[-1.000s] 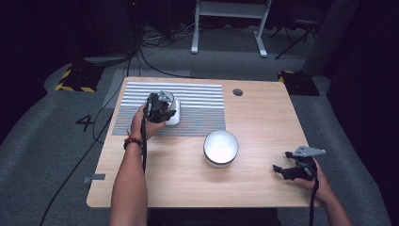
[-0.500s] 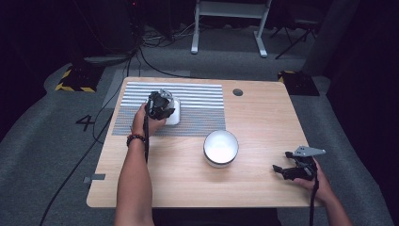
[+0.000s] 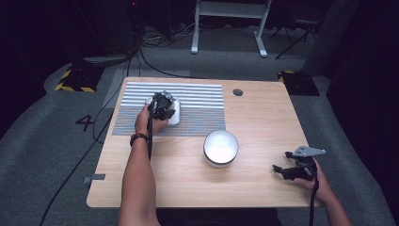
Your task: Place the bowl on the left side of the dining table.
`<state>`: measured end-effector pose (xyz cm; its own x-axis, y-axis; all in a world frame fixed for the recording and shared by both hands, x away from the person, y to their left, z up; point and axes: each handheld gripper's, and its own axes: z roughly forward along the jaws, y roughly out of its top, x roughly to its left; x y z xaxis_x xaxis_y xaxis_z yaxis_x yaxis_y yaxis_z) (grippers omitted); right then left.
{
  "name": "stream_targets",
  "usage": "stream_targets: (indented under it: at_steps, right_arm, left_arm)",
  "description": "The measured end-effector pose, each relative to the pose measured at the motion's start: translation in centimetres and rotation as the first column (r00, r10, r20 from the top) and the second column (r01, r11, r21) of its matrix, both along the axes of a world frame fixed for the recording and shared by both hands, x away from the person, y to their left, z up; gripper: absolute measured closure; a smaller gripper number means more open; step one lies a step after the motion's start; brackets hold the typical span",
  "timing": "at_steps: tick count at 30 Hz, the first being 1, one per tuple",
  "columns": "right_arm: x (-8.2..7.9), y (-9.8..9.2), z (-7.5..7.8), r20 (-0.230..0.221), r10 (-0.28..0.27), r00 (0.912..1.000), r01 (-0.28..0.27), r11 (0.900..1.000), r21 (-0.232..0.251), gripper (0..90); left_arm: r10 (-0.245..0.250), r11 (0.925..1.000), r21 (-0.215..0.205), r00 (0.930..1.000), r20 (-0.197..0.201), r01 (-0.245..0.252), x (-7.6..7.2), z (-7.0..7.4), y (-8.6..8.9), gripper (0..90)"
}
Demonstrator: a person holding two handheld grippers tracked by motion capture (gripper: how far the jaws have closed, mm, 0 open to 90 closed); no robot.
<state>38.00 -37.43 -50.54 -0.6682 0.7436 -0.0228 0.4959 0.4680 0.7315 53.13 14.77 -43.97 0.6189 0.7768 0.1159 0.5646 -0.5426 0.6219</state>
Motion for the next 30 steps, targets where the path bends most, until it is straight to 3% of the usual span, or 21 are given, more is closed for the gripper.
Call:
stream_targets:
  at_steps: [9, 19, 30]
  right_arm:
    - [0.0, 0.0, 0.0, 0.0, 0.0, 1.0, 0.0, 1.0, 0.0, 12.1]
    - [0.0, 0.0, 0.0, 0.0, -0.001, 1.0, 0.001, 1.0, 0.001, 12.1]
    - [0.0, 0.0, 0.0, 0.0, -0.001, 1.0, 0.001, 1.0, 0.001, 12.1]
  left_arm:
    - [0.005, 0.9989, 0.047, 1.0, -0.004, -0.005, 0.6, -1.0, -0.7, 80.6]
    - [0.03, 0.9994, 0.017, 0.9995, -0.004, -0.03, 0.5, -1.6, -0.9, 80.8]
    - [0.02, 0.9997, 0.011, 0.9997, -0.016, -0.02, 0.8, -2.2, -1.5, 80.4]
